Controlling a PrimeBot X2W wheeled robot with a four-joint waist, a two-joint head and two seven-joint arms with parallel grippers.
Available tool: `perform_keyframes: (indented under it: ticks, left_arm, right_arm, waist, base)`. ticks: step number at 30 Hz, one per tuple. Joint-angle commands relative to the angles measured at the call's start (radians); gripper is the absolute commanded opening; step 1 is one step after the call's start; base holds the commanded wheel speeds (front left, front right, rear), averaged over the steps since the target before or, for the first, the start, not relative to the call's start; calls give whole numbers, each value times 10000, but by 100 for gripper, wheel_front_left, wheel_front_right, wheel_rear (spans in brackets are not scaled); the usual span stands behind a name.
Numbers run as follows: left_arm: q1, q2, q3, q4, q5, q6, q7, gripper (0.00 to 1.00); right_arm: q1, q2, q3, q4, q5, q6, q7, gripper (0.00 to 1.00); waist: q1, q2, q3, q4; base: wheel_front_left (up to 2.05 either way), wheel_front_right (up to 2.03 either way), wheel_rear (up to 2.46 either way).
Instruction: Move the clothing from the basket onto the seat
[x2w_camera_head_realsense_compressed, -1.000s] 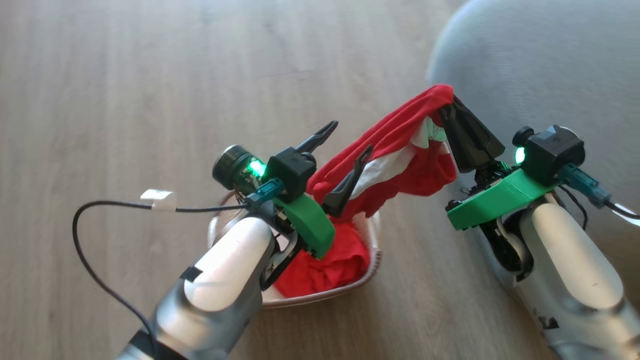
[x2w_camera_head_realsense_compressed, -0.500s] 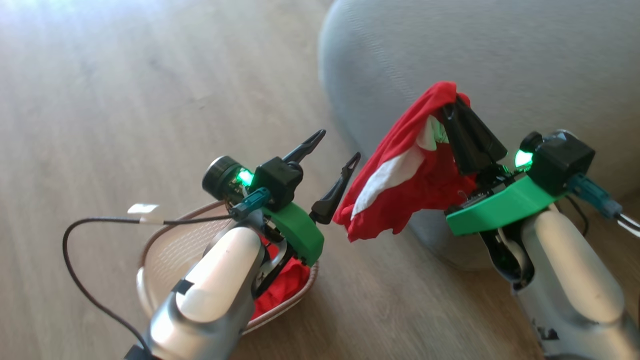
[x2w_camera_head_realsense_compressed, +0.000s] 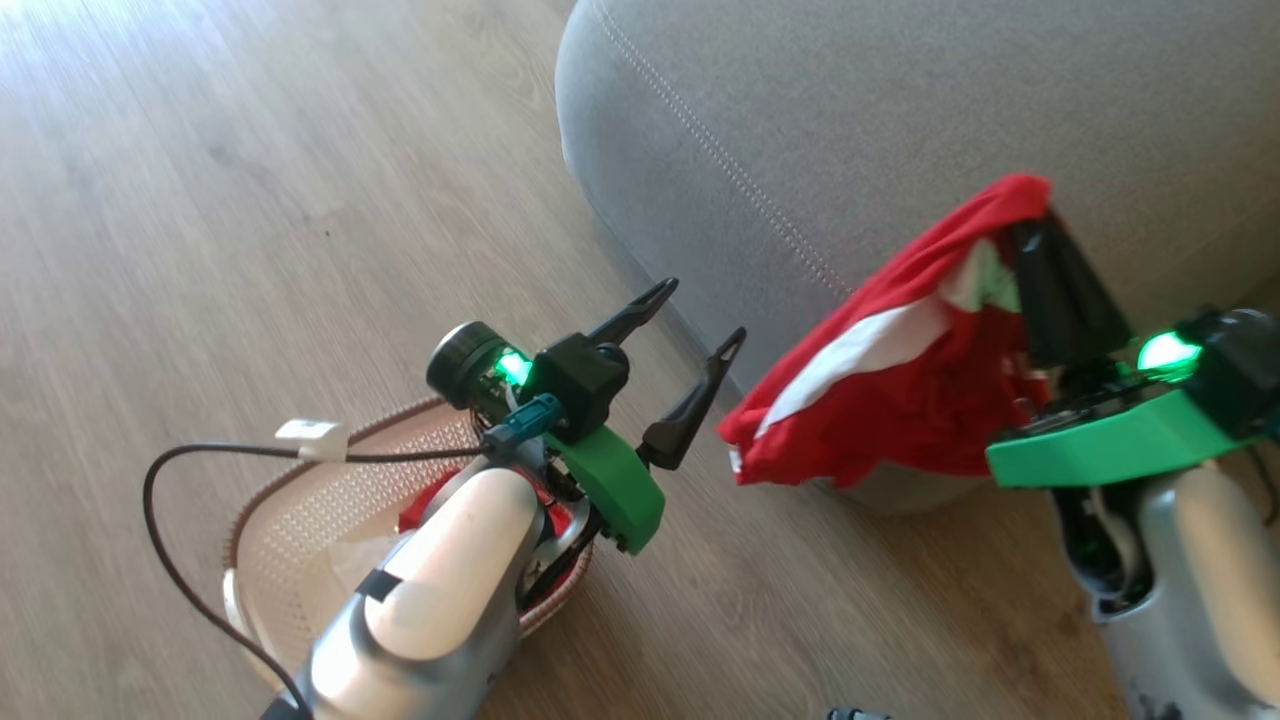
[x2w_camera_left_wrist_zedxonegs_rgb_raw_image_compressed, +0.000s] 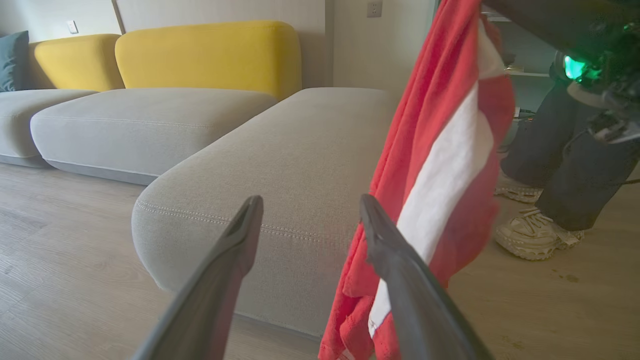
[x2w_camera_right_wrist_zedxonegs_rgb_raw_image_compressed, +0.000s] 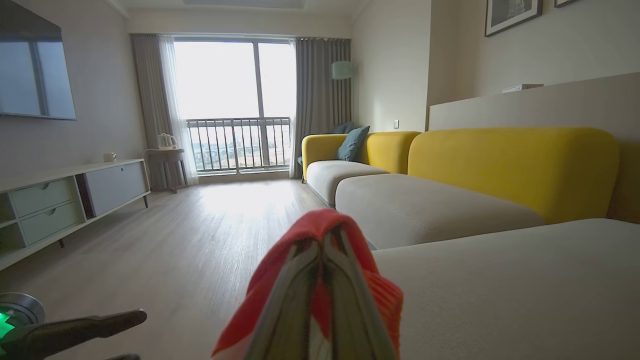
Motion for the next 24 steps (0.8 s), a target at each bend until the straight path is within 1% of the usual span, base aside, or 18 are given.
perform_keyframes:
  ticks: [1, 6, 8, 12, 14, 16, 19, 24]
  left_arm:
    - [-521, 86, 215, -373, 68, -59, -95, 100]
    - [-692, 86, 47, -464, 237, -78, -95, 100]
    - [-751, 95, -6, -456, 318, -83, -95, 100]
    - [-864, 294, -98, -524, 471, -88, -95, 100]
    - [-889, 345, -131, -548, 485, -88, -95, 100]
    - [-1042, 419, -375, -619, 516, -89, -95, 100]
    - [-1406, 565, -815, -648, 474, -90, -95, 100]
    - [-1944, 822, -1346, -581, 375, -91, -95, 100]
  right_arm:
    - [-211, -1, -107, -454, -73, -2, -65, 0]
    - [-975, -136, -677, -283, -286, -2, -65, 0]
    - [-1480, -244, -836, -55, -355, -2, -65, 0]
    - [-2657, -463, -1047, 605, -433, -2, -65, 0]
    - [-2966, -562, -1095, 780, -502, -2, -65, 0]
    - [-3520, -637, -1515, 1151, -359, -2, -65, 0]
    - [-4370, -912, -2180, 1644, -343, -2, -65, 0]
    - [-5811, -1662, -2931, 2569, -756, -2, -65, 0]
  waist:
    - [0, 0, 208, -33]
    - [0, 0, 835, -55]
    - [0, 0, 1157, -56]
    - [0, 0, 1782, -60]
    - [0, 0, 1933, -29]
    - [0, 0, 2331, 169]
    - [0, 0, 2956, 518]
    - [0, 0, 3845, 1031]
  base:
    - [0, 0, 0]
    - [0, 0, 0]
    - [0, 0, 0]
    - [0, 0, 0]
    - [0, 0, 0]
    - [0, 0, 0]
    - [0, 0, 0]
    - [0, 0, 0]
